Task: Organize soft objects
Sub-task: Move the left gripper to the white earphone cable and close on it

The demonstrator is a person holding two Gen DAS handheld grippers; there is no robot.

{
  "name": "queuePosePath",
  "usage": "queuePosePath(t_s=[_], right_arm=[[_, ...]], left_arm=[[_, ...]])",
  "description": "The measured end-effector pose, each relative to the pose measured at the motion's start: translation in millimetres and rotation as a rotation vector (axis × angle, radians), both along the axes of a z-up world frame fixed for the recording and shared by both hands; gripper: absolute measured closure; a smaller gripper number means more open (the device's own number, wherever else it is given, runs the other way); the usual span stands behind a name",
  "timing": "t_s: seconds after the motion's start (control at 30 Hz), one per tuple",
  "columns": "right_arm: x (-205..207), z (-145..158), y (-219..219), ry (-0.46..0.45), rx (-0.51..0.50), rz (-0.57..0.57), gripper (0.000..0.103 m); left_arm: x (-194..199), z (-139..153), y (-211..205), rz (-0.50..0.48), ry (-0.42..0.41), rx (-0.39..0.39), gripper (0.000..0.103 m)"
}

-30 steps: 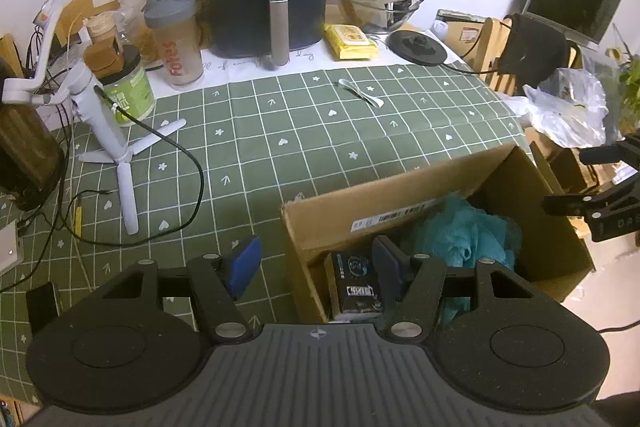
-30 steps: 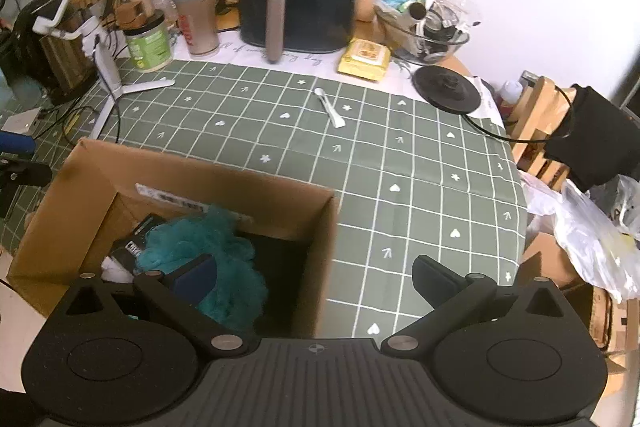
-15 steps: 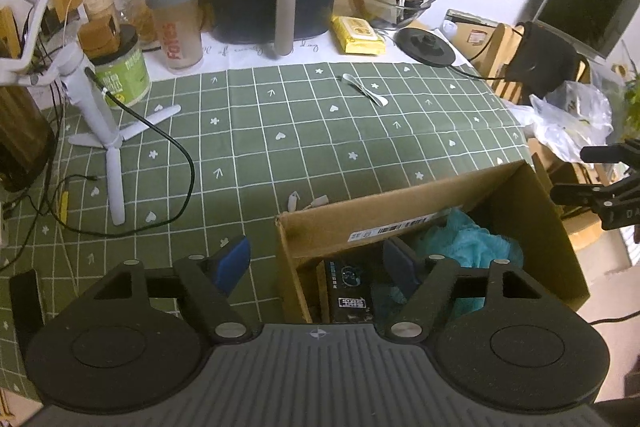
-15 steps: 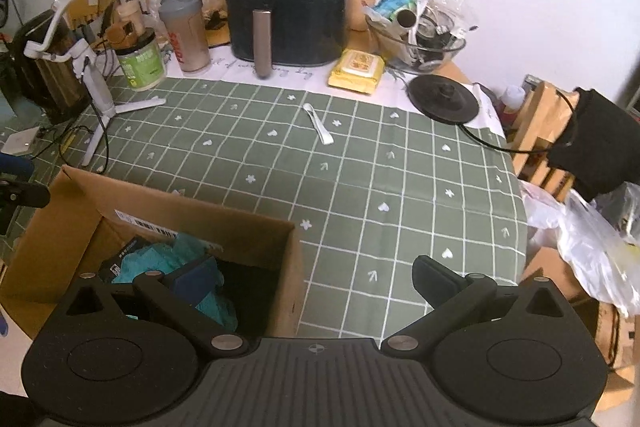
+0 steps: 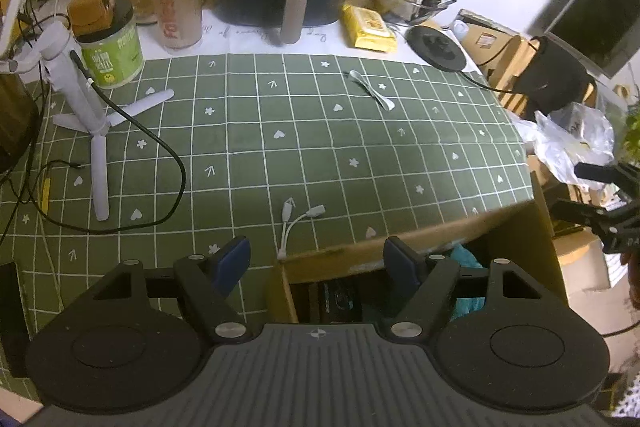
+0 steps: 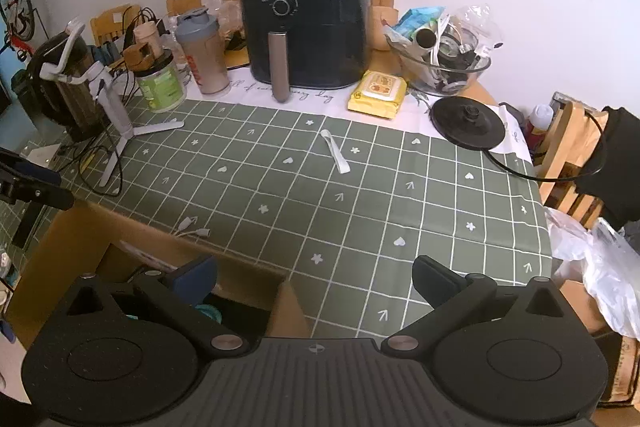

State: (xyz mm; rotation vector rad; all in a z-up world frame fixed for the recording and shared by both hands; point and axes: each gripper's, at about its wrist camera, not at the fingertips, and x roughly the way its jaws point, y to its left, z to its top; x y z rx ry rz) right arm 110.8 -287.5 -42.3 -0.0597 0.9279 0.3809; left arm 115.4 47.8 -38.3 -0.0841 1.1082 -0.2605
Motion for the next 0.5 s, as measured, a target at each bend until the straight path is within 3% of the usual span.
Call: queuePosePath(t_s=[0.33, 0.5], right_arm=[[12.4, -8.2, -8.9, 0.009, 0.026, -0.017, 0.0], [12.9, -10.8, -13.1, 0.015, 0.035, -0.034, 0.0]], left_arm=[[50.1, -19.4, 6.6, -0.003, 0.103, 0.038, 0.03], [82.0, -40.2, 7.6, -0.039, 0.185, 0.013, 0.03]])
